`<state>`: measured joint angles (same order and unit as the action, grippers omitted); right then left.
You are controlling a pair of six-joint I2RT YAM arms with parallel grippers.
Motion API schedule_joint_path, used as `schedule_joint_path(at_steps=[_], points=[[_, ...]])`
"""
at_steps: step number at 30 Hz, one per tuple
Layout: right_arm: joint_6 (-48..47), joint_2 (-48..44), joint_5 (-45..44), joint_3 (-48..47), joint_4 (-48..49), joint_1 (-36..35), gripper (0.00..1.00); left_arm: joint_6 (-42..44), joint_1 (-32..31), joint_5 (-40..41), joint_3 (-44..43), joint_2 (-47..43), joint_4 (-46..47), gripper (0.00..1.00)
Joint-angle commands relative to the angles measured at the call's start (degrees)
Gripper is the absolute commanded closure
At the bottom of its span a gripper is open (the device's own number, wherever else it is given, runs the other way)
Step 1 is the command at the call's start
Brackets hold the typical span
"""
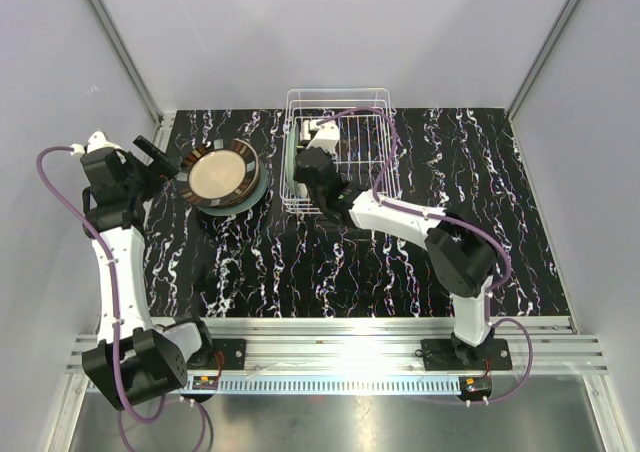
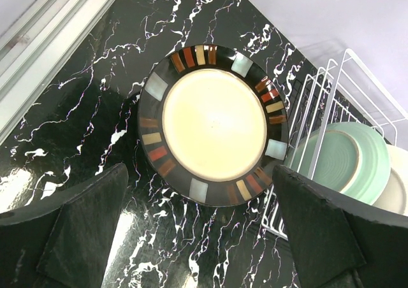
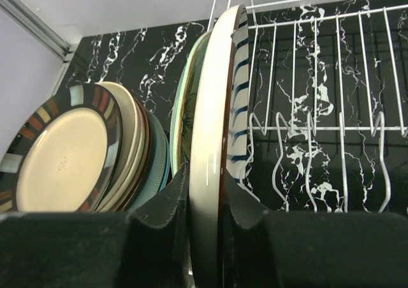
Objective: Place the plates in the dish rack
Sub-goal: Insert the plate into the dish rack
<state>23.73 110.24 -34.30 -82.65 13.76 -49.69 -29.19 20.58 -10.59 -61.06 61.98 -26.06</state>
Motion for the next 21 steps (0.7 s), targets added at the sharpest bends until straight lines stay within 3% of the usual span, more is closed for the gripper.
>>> schedule_joint_path(at_steps=[1, 6, 15, 21], points=[[1.5, -0.2, 0.11, -5.76, 7.6, 0.39, 1.0, -0.6, -0.19, -1.63, -1.26, -0.19, 2.07, 0.01], [2.29, 2.87, 1.43, -7.26, 6.19, 0.65, 1.0, -1.04, -0.19, -3.03, -1.08, 0.08, 2.51, 0.01], [1.41, 3.58, 1.61, -7.7, 4.96, 0.65, 0.82, -1.31, -0.19, -3.47, -1.08, 0.25, 2.6, 0.01], [0.97, 3.58, 3.1, -7.79, 4.87, 0.74, 0.75, -1.22, -0.19, -4.44, -0.99, 0.43, 2.86, 0.01]])
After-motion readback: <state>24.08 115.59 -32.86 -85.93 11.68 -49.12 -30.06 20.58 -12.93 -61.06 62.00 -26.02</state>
